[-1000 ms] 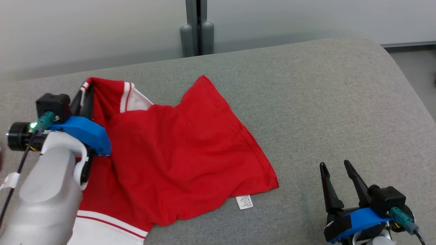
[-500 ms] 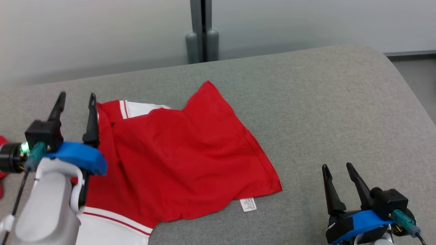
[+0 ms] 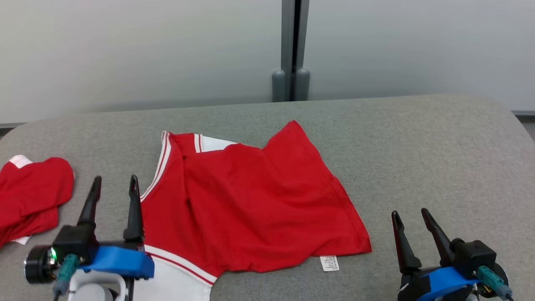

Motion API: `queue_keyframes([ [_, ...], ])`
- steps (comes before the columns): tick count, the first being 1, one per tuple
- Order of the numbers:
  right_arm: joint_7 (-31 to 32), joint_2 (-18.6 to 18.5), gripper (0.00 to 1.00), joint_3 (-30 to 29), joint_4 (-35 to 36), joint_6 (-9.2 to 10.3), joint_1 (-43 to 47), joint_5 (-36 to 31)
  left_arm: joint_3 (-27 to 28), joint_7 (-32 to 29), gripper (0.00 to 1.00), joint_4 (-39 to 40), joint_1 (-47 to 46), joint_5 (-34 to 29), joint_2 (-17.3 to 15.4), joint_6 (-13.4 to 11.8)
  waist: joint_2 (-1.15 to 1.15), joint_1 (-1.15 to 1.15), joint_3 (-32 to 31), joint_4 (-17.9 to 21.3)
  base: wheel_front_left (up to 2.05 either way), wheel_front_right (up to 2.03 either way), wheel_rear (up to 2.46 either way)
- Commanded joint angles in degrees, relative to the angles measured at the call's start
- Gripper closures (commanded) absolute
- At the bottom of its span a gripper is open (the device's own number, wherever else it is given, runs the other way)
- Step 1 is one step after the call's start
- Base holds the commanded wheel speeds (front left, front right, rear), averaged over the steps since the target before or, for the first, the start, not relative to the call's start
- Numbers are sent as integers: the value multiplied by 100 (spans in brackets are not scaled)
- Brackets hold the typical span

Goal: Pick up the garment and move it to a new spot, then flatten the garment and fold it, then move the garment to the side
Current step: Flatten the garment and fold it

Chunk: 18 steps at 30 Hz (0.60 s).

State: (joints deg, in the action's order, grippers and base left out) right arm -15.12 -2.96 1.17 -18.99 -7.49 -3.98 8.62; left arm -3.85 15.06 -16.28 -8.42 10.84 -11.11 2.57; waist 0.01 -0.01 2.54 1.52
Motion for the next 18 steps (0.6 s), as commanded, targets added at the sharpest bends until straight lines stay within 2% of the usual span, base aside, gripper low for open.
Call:
queue_keyframes([
  [1, -4, -11, 0, 6, 33, -1, 83, -49, 66, 15, 0, 65, 149, -62, 78, 4, -1, 1, -47, -39, 0, 0, 0],
  [8, -4, -13, 0, 32, 131, -1, 213, -110, 270, 16, 0, 277, 721, -341, 365, 23, -1, 1, -242, -183, 0, 0, 0],
  [18, -4, -53, 0, -78, 313, -1, 372, -174, 467, 16, 0, 292, 1225, -655, 491, -20, -1, 1, -380, -173, 0, 0, 0],
])
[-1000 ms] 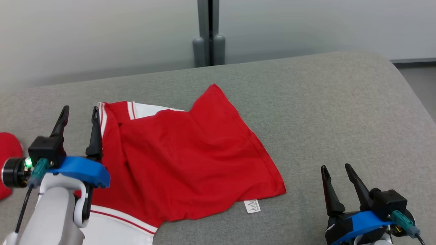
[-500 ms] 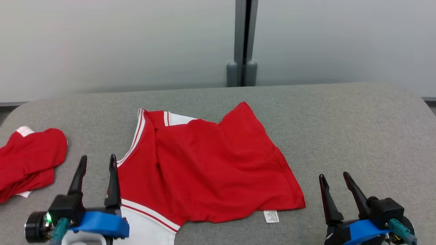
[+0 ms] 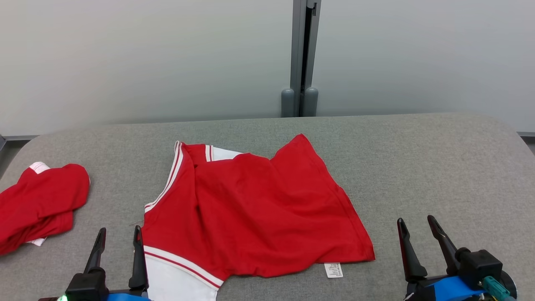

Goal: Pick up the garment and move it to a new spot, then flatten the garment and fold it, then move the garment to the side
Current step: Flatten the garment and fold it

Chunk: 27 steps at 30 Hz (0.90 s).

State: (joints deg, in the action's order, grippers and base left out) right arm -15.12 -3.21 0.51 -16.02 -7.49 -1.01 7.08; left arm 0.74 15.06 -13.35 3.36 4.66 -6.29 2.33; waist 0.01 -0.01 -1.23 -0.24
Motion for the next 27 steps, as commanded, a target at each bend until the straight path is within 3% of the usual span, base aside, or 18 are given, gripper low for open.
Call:
queue_keyframes([
  [1, -4, -24, 0, -18, 34, -1, 93, -29, 17, 16, 0, -5, 65, -55, 14, 8, -1, 1, -13, 4, 0, 0, 0],
  [27, -4, 22, 0, -53, -18, -1, 138, -48, 181, 16, 0, -22, -29, -255, 98, 130, -1, 1, 23, 50, 0, 0, 0],
])
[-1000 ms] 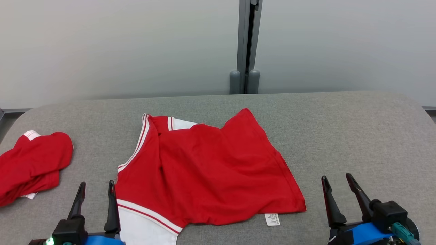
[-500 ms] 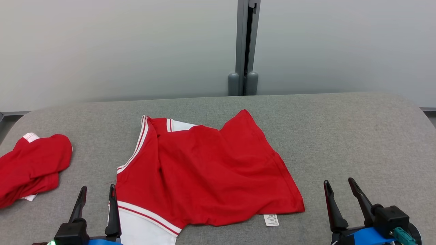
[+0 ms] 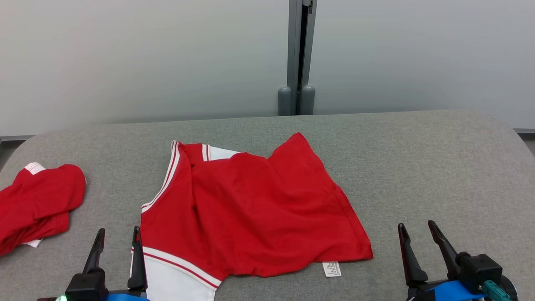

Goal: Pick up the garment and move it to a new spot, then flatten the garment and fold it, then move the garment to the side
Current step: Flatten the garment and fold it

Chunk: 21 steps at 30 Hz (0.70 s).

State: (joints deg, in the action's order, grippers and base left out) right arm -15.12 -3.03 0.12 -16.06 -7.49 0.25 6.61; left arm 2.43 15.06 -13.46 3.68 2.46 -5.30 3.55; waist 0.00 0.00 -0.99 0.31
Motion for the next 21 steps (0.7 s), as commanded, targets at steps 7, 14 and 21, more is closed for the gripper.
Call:
queue_keyframes([
  [7, -4, 6, 0, -18, -19, -1, 9, -19, 49, 16, 0, -32, -73, -52, 14, 16, 0, 0, 8, -7, 0, 0, 0],
  [14, -4, 8, 0, -49, -38, -1, 13, 6, 172, 16, 0, -142, -103, 72, 35, 35, 0, 0, 50, -10, 0, 0, 0],
  [21, -4, -107, 0, 156, -370, -1, -292, -23, 286, 16, 0, -610, -353, 221, -74, 163, 0, 0, 159, -41, 0, 0, 0],
])
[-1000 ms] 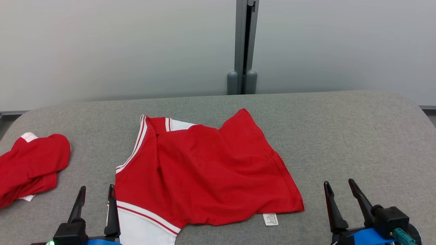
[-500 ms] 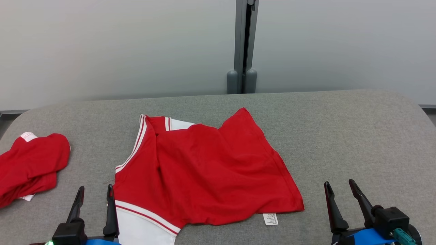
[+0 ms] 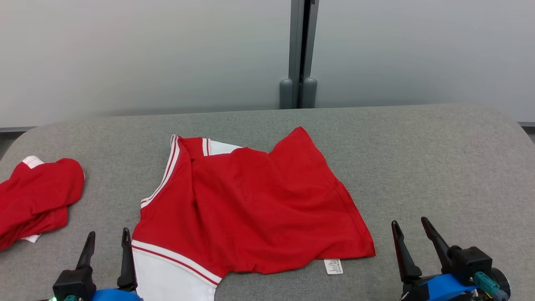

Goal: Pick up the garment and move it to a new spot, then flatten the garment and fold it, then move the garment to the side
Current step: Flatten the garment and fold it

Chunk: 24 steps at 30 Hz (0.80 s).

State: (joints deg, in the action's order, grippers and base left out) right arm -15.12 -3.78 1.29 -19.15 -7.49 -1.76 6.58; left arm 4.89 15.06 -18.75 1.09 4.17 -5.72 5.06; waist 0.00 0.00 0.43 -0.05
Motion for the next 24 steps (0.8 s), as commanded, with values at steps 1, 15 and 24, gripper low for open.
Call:
queue_keyframes([
  [1, -4, -31, 0, 38, -60, -1, -91, -20, 40, 16, 0, -81, -94, 49, -32, 12, 0, 0, 17, -4, 0, 0, 0],
  [15, -4, -3, 0, 378, -1282, -1, -880, 170, 64, 16, 0, -1090, -97, 339, 109, 191, 0, 0, 445, -21, 0, 0, 0],
  [24, -4, 51, 0, 541, -1806, -1, -1165, 302, 51, 16, 0, -1505, -13, 468, 193, 223, 0, 0, 648, -75, 0, 0, 0],
])
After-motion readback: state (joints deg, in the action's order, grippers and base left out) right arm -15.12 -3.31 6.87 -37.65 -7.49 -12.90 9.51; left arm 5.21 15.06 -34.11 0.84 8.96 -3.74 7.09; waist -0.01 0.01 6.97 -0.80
